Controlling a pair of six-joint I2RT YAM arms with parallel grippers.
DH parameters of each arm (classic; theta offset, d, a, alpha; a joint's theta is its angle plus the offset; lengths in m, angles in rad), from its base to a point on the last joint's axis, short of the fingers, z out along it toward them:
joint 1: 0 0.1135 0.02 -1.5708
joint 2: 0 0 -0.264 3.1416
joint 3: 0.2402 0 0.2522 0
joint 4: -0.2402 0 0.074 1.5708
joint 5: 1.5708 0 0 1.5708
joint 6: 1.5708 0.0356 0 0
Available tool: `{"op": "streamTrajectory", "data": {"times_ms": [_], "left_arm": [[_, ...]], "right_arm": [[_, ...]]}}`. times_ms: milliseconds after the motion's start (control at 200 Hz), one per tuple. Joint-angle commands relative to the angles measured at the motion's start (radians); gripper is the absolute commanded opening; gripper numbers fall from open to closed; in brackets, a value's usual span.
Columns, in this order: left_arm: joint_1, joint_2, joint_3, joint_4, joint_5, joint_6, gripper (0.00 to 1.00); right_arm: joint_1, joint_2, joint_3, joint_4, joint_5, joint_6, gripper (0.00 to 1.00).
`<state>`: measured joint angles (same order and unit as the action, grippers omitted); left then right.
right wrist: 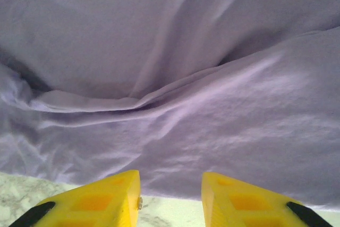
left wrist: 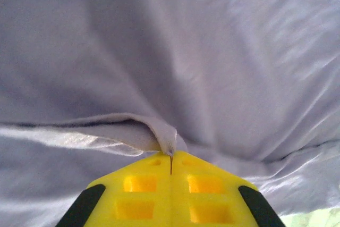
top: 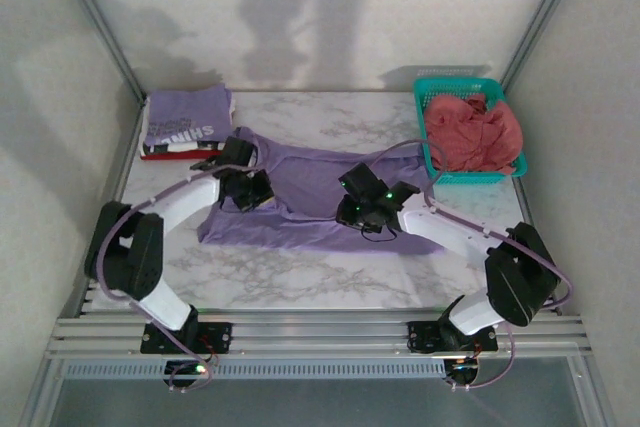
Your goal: Fold and stack the t-shirts
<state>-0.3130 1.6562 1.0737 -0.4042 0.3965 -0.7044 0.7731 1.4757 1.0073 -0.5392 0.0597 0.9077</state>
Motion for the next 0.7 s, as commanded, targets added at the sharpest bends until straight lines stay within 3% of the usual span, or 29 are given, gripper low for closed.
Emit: {"op": "streamTrajectory", "data": {"times_ms": [0, 160, 235, 370, 476, 696], "left_arm": [[-0.008, 0.105, 0.108, -0.010, 0.007, 0.030, 0.00], [-0.030, 0.242, 0.277, -0.072, -0.020, 0.075, 0.00], [-0.033, 0.281, 0.324, -0.075, -0.016, 0.100, 0.25], [-0.044, 0.313, 0.370, -0.060, -0.014, 0.164, 0.40], [-0.045, 0.252, 0.348, -0.071, -0.082, 0.208, 0.52], [-0.016, 0.118, 0.257, -0.135, -0.121, 0.254, 0.55]], "right_arm": [[-0.022, -0.033, -0.031, -0.023, 0.016, -0.031, 0.37], [-0.056, -0.068, -0.053, -0.048, 0.024, -0.048, 0.37], [-0.062, -0.090, -0.066, -0.054, 0.030, -0.049, 0.37], [-0.076, -0.112, -0.085, -0.062, 0.035, -0.050, 0.37], [-0.082, -0.111, -0.077, -0.074, 0.037, -0.061, 0.37], [-0.093, -0.065, -0.052, -0.058, 0.021, -0.067, 0.37]]}}
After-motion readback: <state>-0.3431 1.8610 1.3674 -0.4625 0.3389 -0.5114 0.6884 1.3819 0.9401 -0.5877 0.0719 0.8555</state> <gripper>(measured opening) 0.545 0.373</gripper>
